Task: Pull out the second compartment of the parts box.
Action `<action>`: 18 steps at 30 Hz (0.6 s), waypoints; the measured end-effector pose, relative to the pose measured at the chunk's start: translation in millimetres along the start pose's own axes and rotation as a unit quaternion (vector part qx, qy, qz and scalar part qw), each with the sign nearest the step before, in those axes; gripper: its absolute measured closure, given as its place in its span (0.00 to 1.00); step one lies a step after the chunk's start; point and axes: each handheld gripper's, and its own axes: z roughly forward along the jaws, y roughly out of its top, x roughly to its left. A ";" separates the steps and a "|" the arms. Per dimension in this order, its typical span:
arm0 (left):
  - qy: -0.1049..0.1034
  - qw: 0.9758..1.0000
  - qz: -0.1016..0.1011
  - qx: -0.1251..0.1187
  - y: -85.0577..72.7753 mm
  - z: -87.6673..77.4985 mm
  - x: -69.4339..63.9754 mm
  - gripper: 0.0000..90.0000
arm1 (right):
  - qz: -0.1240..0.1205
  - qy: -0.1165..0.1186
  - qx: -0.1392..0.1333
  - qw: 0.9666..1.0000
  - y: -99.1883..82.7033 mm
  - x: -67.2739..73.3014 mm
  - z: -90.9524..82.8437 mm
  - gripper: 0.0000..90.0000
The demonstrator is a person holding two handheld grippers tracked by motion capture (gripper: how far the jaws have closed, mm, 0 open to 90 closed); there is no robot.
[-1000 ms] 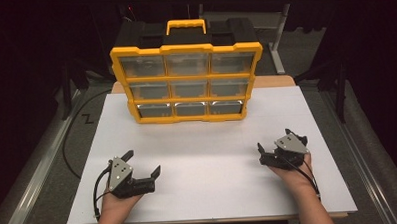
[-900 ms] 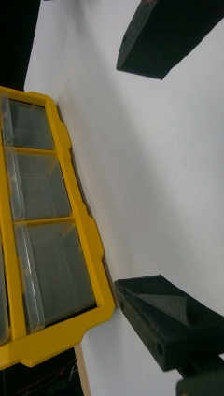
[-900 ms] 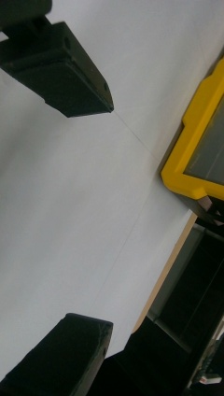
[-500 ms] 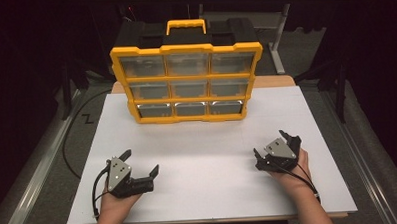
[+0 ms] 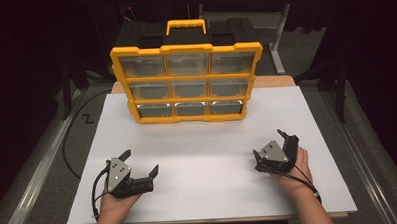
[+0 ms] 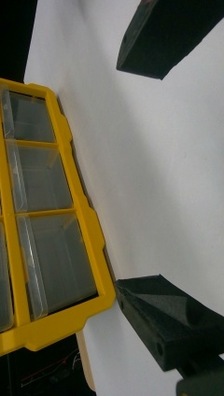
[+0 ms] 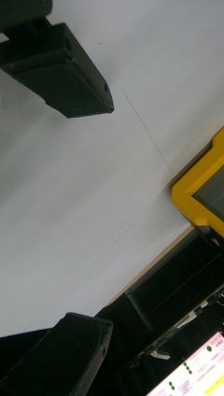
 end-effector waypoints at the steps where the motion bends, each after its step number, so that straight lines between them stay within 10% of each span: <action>1: 0.000 1.000 0.000 0.000 0.1 -0.1 0.1 0.00 | -0.008 -0.002 0.002 1.000 0.6 0.9 -0.4 0.02; 18: -0.002 1.000 -0.001 0.000 -0.1 0.6 -0.9 0.00 | -0.128 -0.036 0.011 0.991 11.2 10.8 -7.4 0.01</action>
